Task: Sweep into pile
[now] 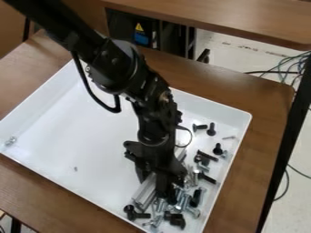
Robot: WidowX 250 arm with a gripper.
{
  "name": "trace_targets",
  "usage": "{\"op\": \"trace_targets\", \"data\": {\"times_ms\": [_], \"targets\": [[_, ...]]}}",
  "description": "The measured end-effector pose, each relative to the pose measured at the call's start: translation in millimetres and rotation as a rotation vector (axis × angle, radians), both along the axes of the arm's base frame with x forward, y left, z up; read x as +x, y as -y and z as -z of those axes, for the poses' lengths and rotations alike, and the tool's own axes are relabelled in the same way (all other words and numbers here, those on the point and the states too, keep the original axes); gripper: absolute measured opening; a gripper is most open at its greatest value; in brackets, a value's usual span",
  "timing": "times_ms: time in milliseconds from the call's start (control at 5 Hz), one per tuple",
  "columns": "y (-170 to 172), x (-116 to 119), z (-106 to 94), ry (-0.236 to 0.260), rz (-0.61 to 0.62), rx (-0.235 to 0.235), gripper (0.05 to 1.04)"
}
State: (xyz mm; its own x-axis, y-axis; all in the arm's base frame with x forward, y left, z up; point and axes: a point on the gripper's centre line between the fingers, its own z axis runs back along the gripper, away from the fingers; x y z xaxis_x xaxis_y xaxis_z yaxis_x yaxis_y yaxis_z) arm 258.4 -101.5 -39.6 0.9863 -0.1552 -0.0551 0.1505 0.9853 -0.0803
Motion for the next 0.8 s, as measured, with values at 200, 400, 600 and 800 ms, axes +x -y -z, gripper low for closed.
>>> {"op": "trace_targets", "data": {"times_ms": [200,400,600,800], "targets": [[-13.6,9.0,-13.1,0.033,-0.001,0.01,0.354],[-43.8,22.4,-20.7,0.06,-0.032,0.042,0.354],[-75.3,35.7,-29.1,0.081,-0.085,0.084,0.354],[-109.2,60.8,-40.6,0.132,-0.143,0.105,0.354]]}}
